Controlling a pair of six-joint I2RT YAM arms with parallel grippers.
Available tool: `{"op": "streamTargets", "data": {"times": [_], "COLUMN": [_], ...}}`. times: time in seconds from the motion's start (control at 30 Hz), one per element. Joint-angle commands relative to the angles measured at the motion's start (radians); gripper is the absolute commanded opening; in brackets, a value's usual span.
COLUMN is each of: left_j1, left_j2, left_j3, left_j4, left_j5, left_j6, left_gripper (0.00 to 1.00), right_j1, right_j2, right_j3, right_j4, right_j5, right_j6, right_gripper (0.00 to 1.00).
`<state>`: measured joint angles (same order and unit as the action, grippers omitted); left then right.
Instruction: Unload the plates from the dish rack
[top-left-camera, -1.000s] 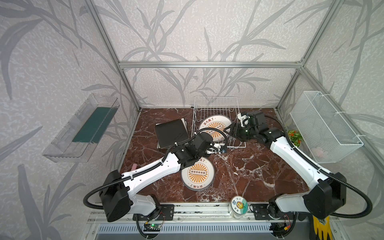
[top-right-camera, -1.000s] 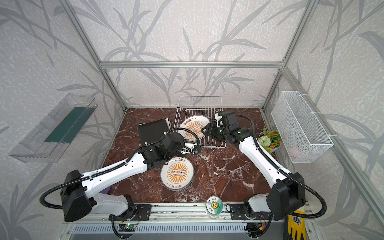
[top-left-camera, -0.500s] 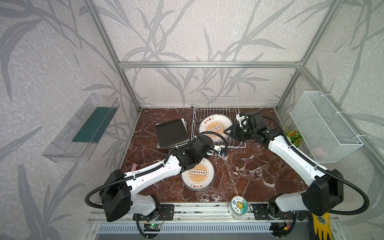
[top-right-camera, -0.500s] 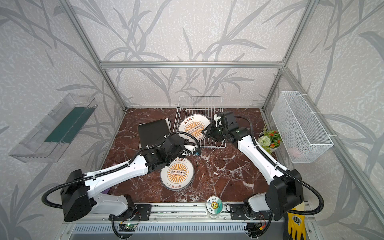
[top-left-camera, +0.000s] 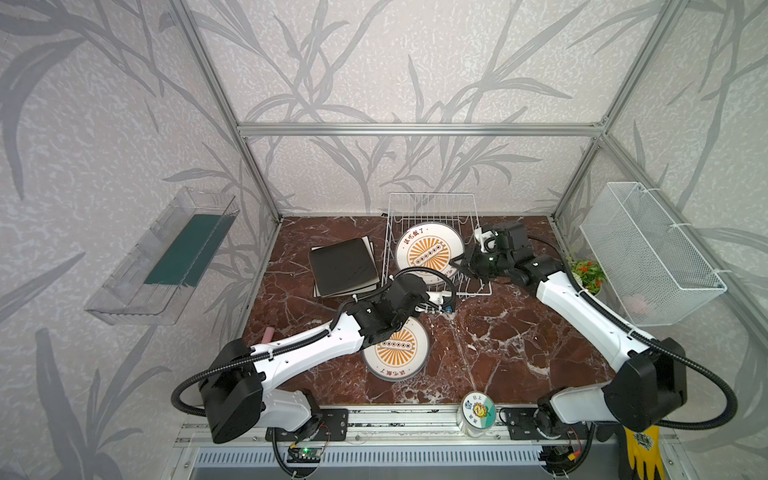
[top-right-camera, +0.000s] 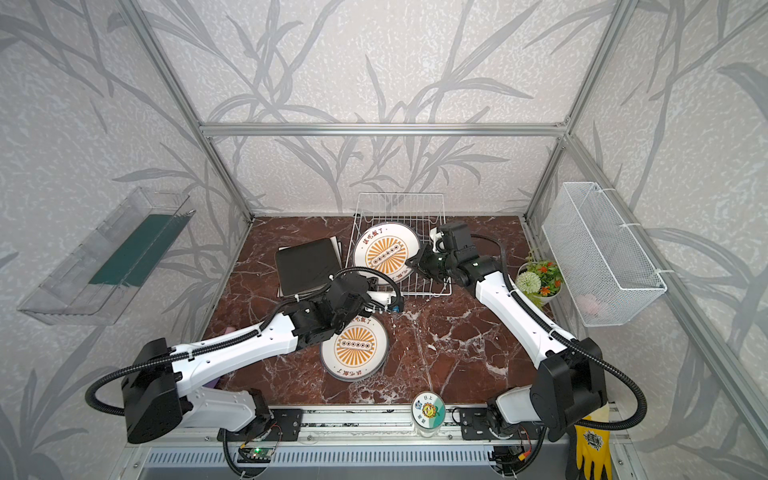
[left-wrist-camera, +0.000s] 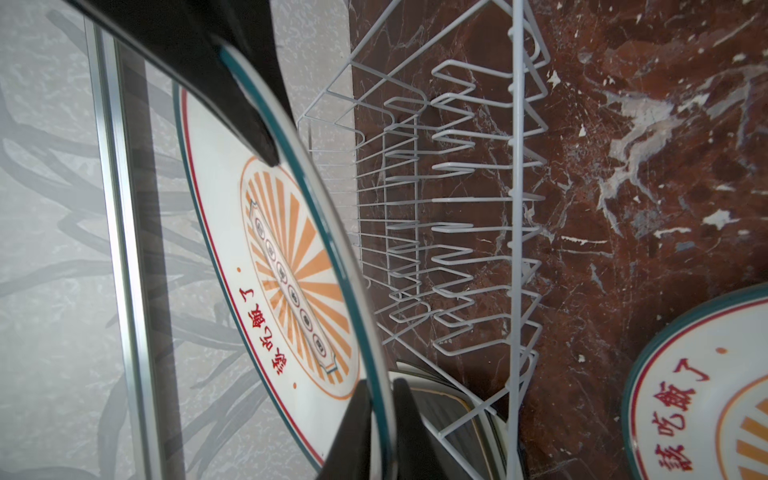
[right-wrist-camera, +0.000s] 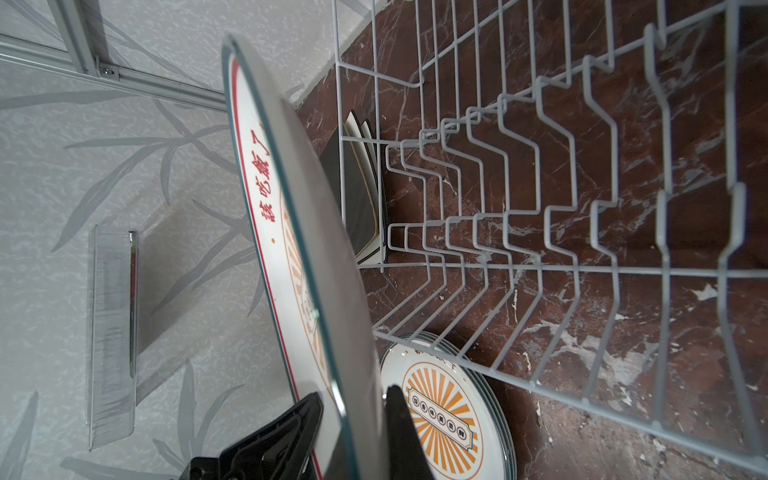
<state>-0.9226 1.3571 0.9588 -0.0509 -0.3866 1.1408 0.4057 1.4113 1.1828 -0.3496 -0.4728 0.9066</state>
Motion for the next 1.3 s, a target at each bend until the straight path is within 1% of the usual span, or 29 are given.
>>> {"op": "streamTargets", "data": {"times": [0.0,0.13,0.17,0.2,0.23,0.43,0.53,0.57,0.63,0.7,0.77,0.8,0.87,1.03,1.13,1.2,1.27], "left_j1": [0.005,0.005,0.005,0.007,0.007,0.014,0.045,0.067,0.124,0.22,0.312,0.352,0.416,0.565,0.624,0.64,0.642], "left_j2": [-0.015,-0.028,-0.035,-0.042,-0.05,-0.12,-0.18,-0.206,-0.257,-0.31,-0.348,-0.358,-0.357,-0.271,-0.196,-0.135,-0.077], "left_j3": [-0.004,0.005,0.005,0.007,0.008,0.001,0.007,0.012,0.023,0.029,0.027,0.027,0.037,0.099,0.126,0.15,0.183], "left_j4": [0.075,0.054,0.048,0.035,0.021,-0.081,-0.148,-0.167,-0.192,-0.194,-0.174,-0.168,-0.164,-0.162,-0.114,-0.096,-0.114], "left_j5": [-0.017,-0.018,-0.015,-0.012,-0.008,0.015,0.08,0.119,0.222,0.369,0.501,0.564,0.654,0.947,1.123,1.21,1.271], "left_j6": [-0.012,-0.089,-0.105,-0.124,-0.142,-0.269,-0.393,-0.455,-0.578,-0.755,-0.894,-0.956,-1.059,-1.315,-1.438,-1.484,-1.494], "left_gripper": [0.29,0.49,0.63,0.85,0.99,0.99,0.99,0.99,0.99,0.99,0.99,0.99,0.99,0.99,0.99,0.99,0.99], "right_j1": [0.002,-0.021,-0.027,-0.035,-0.041,-0.09,-0.107,-0.114,-0.126,-0.135,-0.139,-0.139,-0.139,-0.139,-0.138,-0.139,-0.139], "right_j2": [-0.026,-0.051,-0.06,-0.069,-0.076,-0.113,-0.126,-0.131,-0.138,-0.144,-0.152,-0.159,-0.169,-0.188,-0.196,-0.201,-0.205], "right_j3": [-0.013,-0.042,-0.055,-0.066,-0.074,-0.105,-0.106,-0.107,-0.109,-0.114,-0.123,-0.132,-0.147,-0.164,-0.174,-0.187,-0.2], "right_j4": [0.069,0.126,0.144,0.159,0.17,0.193,0.196,0.195,0.189,0.185,0.19,0.2,0.223,0.236,0.256,0.283,0.307], "right_j5": [-0.03,-0.042,-0.043,-0.044,-0.044,-0.054,-0.058,-0.059,-0.066,-0.076,-0.088,-0.096,-0.116,-0.171,-0.203,-0.225,-0.24], "right_j6": [-0.038,-0.01,-0.001,0.007,0.012,0.016,-0.004,-0.014,-0.036,-0.06,-0.083,-0.099,-0.129,-0.228,-0.262,-0.263,-0.278], "right_gripper": [0.0,0.0,0.0,0.0,0.0,0.0,0.0,0.0,0.0,0.0,0.0,0.0,0.0,0.0,0.0,0.0,0.0]}}
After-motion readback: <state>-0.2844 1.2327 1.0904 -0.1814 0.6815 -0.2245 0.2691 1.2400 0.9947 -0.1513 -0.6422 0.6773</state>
